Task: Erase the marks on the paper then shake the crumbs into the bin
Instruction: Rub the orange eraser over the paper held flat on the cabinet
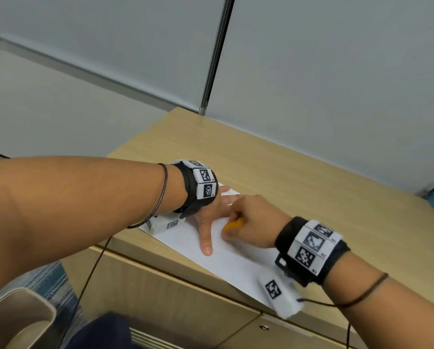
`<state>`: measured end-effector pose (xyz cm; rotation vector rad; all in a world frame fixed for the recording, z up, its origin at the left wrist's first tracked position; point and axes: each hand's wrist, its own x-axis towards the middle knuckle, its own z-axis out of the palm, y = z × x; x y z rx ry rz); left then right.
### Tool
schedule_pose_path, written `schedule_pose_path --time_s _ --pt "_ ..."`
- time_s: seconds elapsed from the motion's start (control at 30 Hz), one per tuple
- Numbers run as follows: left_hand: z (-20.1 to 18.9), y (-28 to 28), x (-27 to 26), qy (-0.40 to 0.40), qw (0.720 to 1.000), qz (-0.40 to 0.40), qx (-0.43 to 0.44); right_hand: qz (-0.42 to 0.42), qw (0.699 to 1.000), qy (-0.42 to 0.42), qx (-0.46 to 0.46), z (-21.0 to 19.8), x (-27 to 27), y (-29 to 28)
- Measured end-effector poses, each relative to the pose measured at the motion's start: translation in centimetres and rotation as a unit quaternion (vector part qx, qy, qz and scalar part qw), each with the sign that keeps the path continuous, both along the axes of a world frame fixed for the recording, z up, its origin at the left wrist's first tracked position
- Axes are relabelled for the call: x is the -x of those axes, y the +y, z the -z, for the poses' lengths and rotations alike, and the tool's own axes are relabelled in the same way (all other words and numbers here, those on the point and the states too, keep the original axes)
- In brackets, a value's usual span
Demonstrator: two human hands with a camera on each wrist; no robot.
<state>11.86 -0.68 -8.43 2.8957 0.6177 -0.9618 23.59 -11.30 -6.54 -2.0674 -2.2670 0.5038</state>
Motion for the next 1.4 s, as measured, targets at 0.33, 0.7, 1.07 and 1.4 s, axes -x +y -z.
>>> schedule_pose_path --time_s 0.33,0.7,1.07,1.4 --pt "0.9 0.4 0.3 -0.017 1.000 -0.013 -0.003 0.190 0.964 0.180 0.048 2.0 -7.9 -1.2" --pt "-0.6 -0.7 0.1 0.007 0.998 -0.051 0.022 0.150 0.975 0.145 0.072 1.2 -7.2 -1.2" --pt "0.5 -1.5 4.1 -0.045 0.990 -0.130 -0.032 0.162 0.972 0.154 0.078 1.2 -7.0 -1.3" --pt "-2.4 -5.4 0.9 -0.053 0.992 -0.057 0.095 0.169 0.967 0.178 0.074 0.8 -6.7 -1.8"
